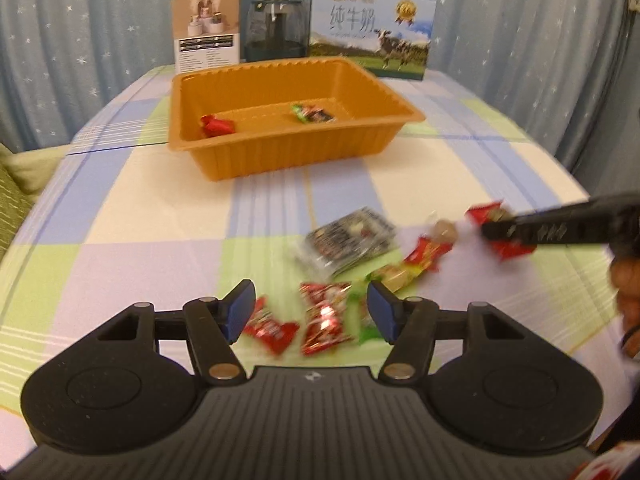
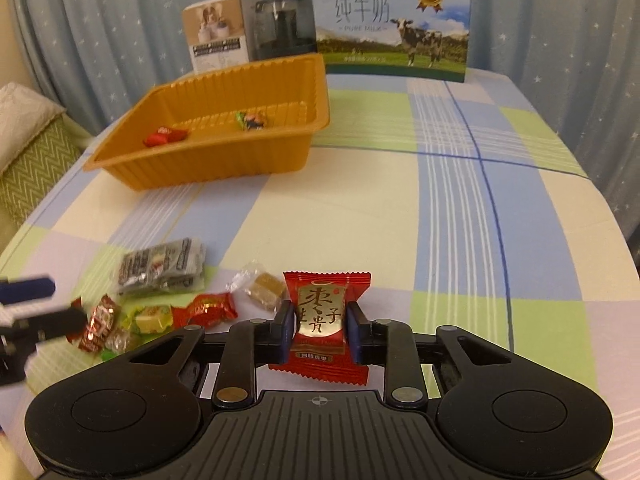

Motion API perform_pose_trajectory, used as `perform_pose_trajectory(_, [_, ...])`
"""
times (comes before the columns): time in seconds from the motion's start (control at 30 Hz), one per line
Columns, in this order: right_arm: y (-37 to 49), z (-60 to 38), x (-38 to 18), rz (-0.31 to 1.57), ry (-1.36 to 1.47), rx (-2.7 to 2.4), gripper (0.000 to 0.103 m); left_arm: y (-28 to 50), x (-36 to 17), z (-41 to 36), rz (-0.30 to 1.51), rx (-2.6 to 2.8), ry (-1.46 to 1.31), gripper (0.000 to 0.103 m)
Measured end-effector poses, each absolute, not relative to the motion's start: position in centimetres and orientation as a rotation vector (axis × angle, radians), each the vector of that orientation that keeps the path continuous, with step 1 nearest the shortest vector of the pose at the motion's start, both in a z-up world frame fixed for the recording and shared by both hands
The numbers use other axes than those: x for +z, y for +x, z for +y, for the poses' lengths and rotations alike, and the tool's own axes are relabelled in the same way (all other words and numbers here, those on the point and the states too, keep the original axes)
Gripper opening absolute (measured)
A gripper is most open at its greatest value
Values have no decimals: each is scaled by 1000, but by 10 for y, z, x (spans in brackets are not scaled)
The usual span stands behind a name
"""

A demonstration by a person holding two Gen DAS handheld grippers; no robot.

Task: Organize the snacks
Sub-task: 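Grasp a small red candy with the left tool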

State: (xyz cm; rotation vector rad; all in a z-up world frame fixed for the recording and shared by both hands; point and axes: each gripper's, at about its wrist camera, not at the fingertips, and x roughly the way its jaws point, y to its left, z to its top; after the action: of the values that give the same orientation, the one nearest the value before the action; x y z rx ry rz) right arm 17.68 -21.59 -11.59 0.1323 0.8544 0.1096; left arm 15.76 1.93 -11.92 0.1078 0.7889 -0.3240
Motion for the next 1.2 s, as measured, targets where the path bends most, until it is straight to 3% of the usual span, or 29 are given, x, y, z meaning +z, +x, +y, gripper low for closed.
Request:
perform_pose_trajectory(0.2, [177,-216,-112,833,152,112,28,157,-126,41,816,-245,96,56])
perform_pose_trajectory(0.27, [177,-215,-112,833,159,118,28,160,-128,50,839,-224,30,48])
perform_pose_trajectory(0.3, [177,-215,-111,833,160,120,28,162,-130,53,851,-220,-11,39])
perform_pose_trajectory(0.43, [177,-214,-112,831,162,123,28,165,-133,54,882,-228,-83,30])
perform_pose_trajectory(1.2, [178,-211,-107,808,185,127,28,186,-142,49,848,-56,-209,29])
